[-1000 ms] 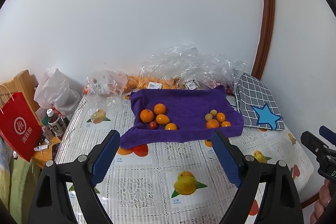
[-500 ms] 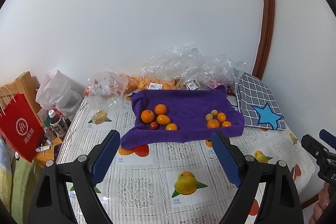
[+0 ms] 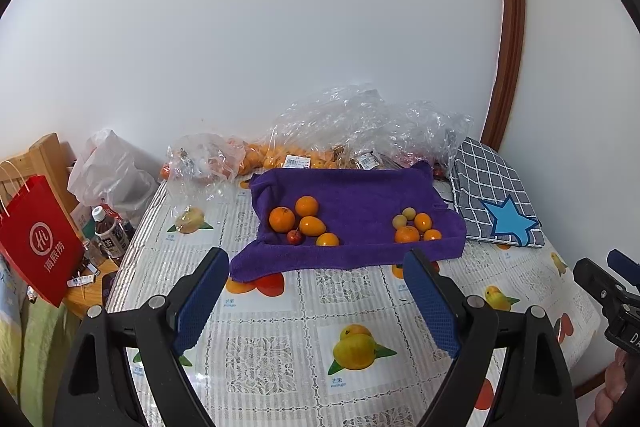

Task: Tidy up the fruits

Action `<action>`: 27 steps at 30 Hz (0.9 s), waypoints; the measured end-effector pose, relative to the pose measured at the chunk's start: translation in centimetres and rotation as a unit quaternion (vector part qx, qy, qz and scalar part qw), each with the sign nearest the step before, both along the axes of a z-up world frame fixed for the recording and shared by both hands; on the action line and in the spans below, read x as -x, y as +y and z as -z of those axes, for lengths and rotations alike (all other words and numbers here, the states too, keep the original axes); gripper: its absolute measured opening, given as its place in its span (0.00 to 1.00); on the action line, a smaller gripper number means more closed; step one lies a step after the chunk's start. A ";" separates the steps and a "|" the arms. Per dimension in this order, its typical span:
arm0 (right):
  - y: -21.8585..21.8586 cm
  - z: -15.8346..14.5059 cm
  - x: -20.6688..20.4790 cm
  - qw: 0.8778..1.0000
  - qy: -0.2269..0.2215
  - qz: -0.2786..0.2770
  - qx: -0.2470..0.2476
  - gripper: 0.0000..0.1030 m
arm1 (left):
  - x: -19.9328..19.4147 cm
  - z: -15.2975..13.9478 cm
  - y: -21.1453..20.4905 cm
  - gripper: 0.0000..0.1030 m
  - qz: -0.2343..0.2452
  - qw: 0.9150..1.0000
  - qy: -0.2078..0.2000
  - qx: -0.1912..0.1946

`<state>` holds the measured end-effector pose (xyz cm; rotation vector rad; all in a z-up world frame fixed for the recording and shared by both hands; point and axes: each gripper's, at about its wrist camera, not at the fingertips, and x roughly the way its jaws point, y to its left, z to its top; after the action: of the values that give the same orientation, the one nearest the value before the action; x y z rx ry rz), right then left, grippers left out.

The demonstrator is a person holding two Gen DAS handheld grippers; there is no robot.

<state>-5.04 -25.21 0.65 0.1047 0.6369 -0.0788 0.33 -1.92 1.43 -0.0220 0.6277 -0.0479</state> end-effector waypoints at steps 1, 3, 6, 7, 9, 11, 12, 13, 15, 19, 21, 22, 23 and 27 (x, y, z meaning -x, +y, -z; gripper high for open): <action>0.0 0.0 0.0 1.000 0.000 0.000 -0.001 0.96 | 0.0 0.0 0.0 0.86 0.000 1.000 0.000 -0.001; 0.0 0.1 0.0 1.000 0.001 0.001 -0.001 0.96 | 0.0 0.0 0.0 0.86 -0.001 1.000 -0.001 -0.004; -0.1 0.1 0.0 1.000 0.002 0.001 -0.002 0.96 | 0.1 0.1 0.1 0.86 -0.002 1.000 -0.002 -0.004; -0.1 0.1 0.0 1.000 0.002 0.001 -0.003 0.96 | 0.1 0.1 0.1 0.86 -0.001 1.000 -0.002 -0.003; -0.2 0.1 0.0 1.000 0.002 0.002 -0.002 0.96 | 0.1 0.1 0.2 0.86 -0.001 1.000 -0.002 -0.002; -0.2 0.1 -0.1 1.000 0.002 0.001 -0.002 0.96 | 0.1 0.1 0.2 0.86 0.000 1.000 -0.002 -0.002; -0.1 0.1 -0.1 1.000 0.003 0.002 -0.002 0.96 | 0.1 0.1 0.2 0.86 0.000 1.000 -0.002 -0.002; -0.1 0.1 -0.1 1.000 0.002 0.003 -0.001 0.96 | 0.1 0.1 0.2 0.86 0.000 1.000 -0.002 -0.001; -0.1 0.1 0.0 1.000 0.002 0.003 -0.001 0.96 | 0.1 0.1 0.2 0.86 0.000 1.000 -0.002 -0.002; -0.1 0.1 0.0 1.000 0.001 0.003 -0.001 0.96 | 0.1 0.1 0.2 0.86 -0.001 1.000 -0.002 -0.002; 0.0 0.0 0.0 1.000 0.000 0.003 -0.001 0.96 | 0.1 0.0 0.2 0.86 0.000 1.000 -0.002 -0.001; 0.0 0.0 0.1 1.000 0.000 0.003 -0.001 0.96 | 0.1 0.0 0.2 0.86 0.001 1.000 -0.002 -0.001; 0.1 0.0 0.1 1.000 -0.001 0.002 0.000 0.96 | 0.1 0.0 0.2 0.86 0.000 1.000 -0.002 -0.002; 0.1 -0.1 0.3 1.000 -0.003 0.002 -0.002 0.96 | 0.2 0.0 0.2 0.86 0.000 1.000 -0.002 -0.001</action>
<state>-5.32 -25.15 0.77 0.1093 0.6313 -0.0808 0.17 -1.69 1.39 -0.0190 0.6237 -0.0471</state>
